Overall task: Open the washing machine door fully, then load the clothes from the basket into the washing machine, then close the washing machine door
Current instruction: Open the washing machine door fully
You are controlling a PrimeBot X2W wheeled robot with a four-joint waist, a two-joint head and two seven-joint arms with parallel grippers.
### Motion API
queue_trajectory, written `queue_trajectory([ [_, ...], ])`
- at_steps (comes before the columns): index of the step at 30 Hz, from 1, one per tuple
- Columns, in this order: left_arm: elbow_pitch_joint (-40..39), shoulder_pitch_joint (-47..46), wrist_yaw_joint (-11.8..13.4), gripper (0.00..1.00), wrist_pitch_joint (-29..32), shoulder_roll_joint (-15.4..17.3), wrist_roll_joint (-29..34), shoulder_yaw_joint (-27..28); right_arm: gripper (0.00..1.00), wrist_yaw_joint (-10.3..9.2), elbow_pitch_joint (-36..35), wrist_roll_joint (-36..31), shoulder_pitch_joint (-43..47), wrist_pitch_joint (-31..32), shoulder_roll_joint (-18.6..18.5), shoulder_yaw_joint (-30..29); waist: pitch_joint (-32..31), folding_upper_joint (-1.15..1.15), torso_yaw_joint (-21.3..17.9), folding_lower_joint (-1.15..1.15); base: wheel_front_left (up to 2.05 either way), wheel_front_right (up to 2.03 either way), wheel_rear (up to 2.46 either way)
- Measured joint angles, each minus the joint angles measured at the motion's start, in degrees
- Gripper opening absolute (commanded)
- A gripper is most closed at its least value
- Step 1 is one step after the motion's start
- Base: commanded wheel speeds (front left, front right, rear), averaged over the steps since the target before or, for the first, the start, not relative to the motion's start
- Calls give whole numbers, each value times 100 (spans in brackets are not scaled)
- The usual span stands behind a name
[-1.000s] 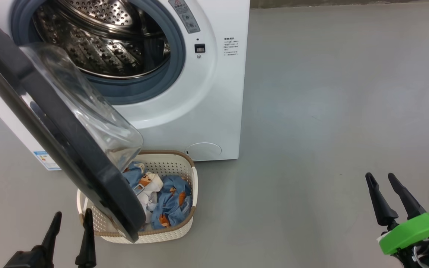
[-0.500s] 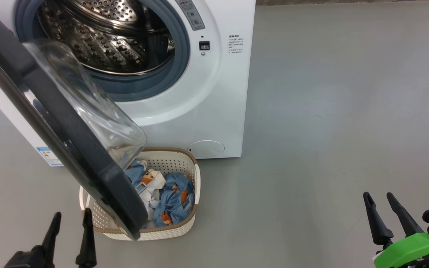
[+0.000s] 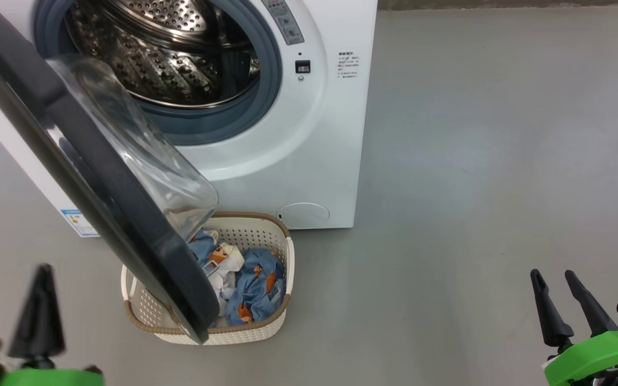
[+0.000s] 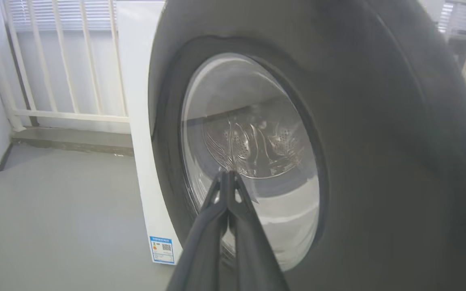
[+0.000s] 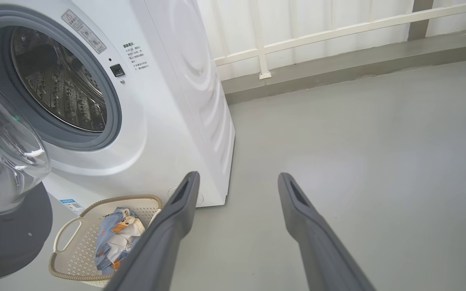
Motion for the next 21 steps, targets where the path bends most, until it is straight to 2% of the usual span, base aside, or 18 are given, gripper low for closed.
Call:
queue_trajectory([
  [4,-747,-179,0,0,-1,-34,-11,281,100,0,-35,-43,0,0,-5,-125,17,0,36,0,0,0,0],
  [9,-1645,-352,1,0,-7,-105,71,96,100,0,-80,-46,0,0,-36,-175,45,0,85,0,0,0,0],
  [15,-2541,-467,0,0,303,-225,324,-978,100,0,-133,-70,-1,0,-91,-309,86,0,85,0,0,0,0],
  [17,-2639,-467,2,0,464,-240,530,-1344,100,0,-149,-89,-1,0,-91,-304,105,0,72,0,0,0,0],
  [21,-2568,-449,88,0,648,-344,422,-2101,100,0,-174,-99,-5,0,-91,-299,158,0,37,0,0,0,0],
])
